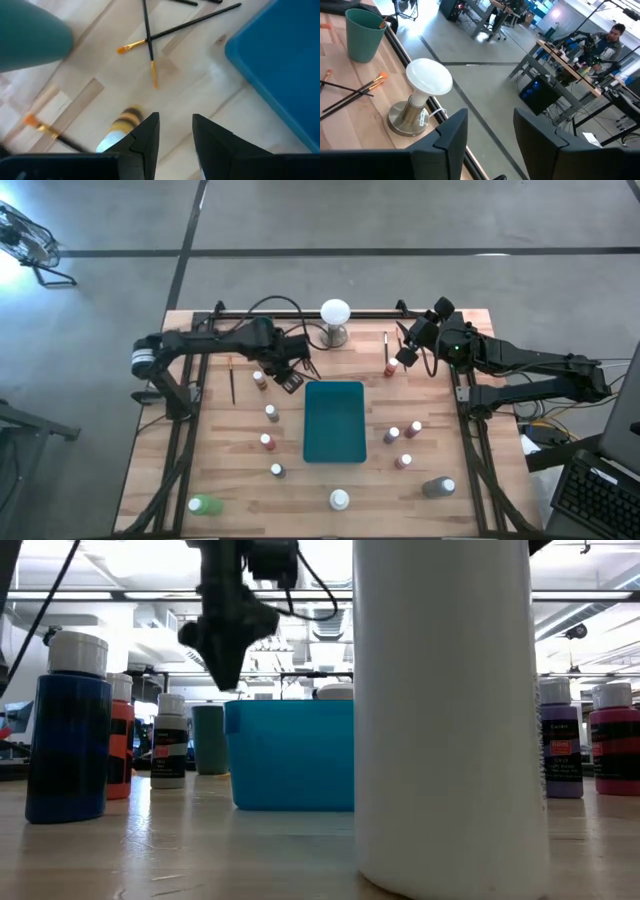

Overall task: Pick & Place Paint Supplies
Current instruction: Put the yellow paint brush into the green cup

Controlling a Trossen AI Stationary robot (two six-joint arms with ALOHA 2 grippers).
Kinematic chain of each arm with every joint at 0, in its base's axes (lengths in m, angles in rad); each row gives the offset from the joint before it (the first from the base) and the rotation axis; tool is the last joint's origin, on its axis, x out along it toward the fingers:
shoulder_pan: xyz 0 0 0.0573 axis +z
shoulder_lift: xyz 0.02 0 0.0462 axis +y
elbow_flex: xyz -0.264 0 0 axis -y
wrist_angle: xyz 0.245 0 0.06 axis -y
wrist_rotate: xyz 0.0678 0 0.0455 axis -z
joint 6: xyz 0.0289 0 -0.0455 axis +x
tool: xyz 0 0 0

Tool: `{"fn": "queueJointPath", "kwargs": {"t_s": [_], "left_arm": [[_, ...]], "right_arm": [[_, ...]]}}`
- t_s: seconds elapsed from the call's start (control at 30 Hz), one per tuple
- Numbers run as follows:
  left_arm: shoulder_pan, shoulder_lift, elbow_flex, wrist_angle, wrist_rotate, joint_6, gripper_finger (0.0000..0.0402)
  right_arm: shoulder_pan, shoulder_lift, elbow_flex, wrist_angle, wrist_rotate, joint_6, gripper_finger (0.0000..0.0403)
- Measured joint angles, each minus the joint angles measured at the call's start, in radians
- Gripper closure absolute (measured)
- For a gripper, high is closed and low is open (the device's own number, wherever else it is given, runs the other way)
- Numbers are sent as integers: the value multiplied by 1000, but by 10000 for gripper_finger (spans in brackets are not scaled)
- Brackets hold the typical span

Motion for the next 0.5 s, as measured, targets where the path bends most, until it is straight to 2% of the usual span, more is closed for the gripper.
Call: {"fn": "queueJointPath", "kwargs": {"t_s": [0.3, 0.5], "left_arm": [[46, 5, -179, 187, 35, 6, 280], [91, 5, -224, 279, 64, 39, 280]], "right_arm": [[0, 0, 0, 0, 0, -1, 261], [0, 0, 0, 1, 0, -1, 266]]}}
